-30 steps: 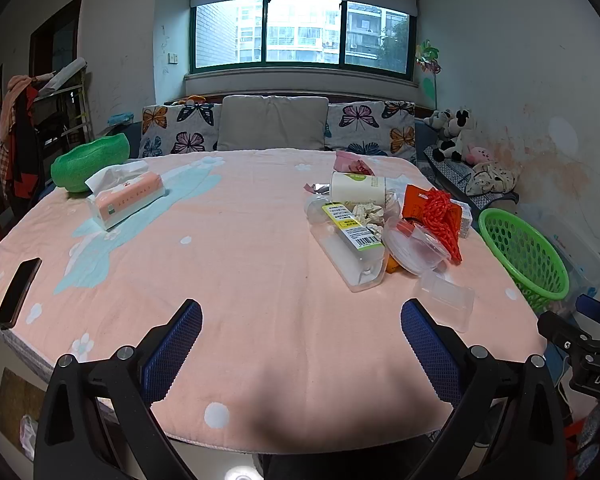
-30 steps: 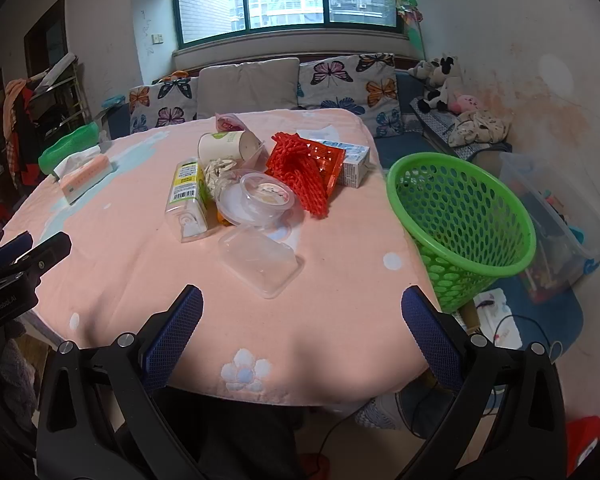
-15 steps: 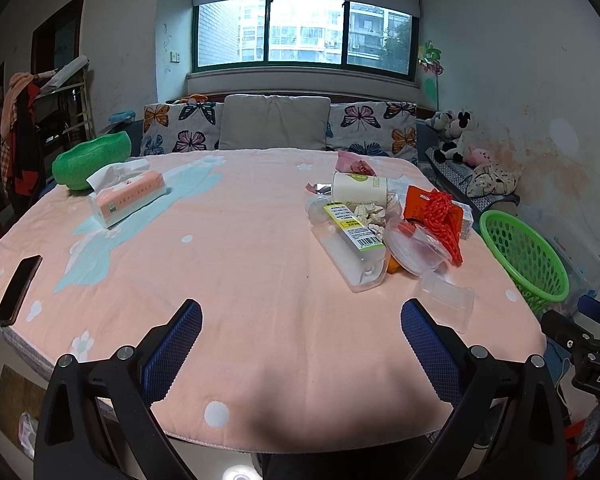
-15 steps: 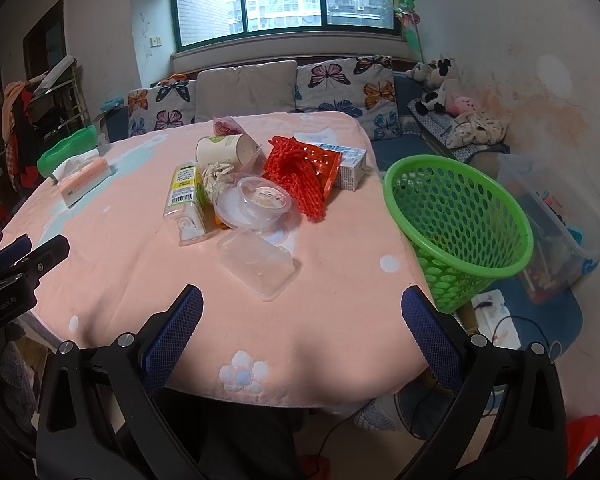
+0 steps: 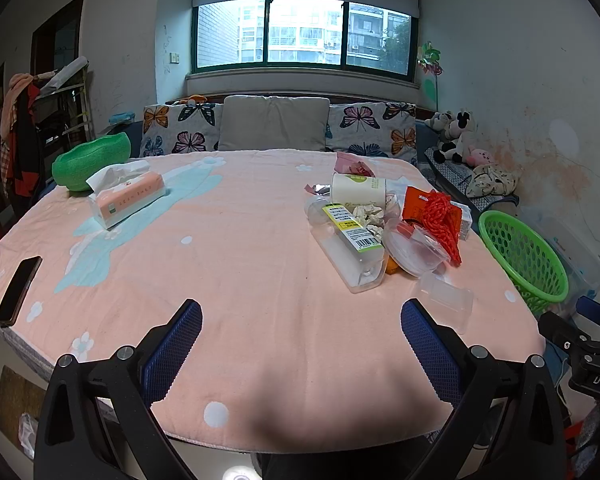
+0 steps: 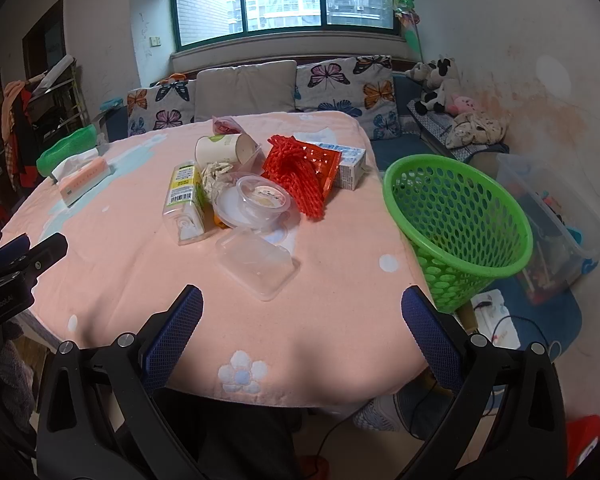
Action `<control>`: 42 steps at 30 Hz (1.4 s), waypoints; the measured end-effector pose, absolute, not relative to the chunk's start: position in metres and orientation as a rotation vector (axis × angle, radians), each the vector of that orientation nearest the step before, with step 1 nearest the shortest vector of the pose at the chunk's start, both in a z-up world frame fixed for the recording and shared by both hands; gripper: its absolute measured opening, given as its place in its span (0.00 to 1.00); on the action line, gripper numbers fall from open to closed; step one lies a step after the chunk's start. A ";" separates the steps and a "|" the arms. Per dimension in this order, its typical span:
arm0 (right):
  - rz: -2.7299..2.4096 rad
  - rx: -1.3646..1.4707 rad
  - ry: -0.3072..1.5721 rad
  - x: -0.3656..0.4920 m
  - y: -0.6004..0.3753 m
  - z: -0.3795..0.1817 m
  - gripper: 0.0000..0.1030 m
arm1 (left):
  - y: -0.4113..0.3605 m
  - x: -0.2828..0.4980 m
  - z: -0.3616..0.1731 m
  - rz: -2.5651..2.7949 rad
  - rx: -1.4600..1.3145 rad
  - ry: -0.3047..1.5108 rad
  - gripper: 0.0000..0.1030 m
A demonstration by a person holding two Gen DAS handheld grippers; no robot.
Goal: Collect trash
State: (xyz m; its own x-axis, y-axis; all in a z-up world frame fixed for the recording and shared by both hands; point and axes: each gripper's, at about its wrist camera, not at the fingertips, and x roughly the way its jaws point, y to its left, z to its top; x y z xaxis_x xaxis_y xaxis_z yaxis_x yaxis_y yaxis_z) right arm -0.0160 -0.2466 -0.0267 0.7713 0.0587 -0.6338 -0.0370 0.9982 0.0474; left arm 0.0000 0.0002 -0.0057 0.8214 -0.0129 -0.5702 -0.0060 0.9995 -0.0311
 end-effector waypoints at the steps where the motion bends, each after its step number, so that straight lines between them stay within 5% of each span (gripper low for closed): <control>1: 0.052 0.032 0.688 -0.016 -0.247 -0.027 0.96 | 0.000 0.000 -0.006 -0.004 -0.032 0.607 0.94; 42: 0.068 0.038 0.723 0.002 -0.247 -0.036 0.96 | -0.003 0.021 -0.013 -0.007 -0.036 0.648 0.94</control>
State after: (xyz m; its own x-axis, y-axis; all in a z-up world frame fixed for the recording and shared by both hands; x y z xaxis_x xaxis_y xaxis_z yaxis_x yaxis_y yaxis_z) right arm 0.0020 -0.2466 -0.0358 0.7476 0.0750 -0.6598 -0.0491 0.9971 0.0578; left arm 0.0211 -0.0028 -0.0125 0.7973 -0.0180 -0.6034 -0.0048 0.9993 -0.0362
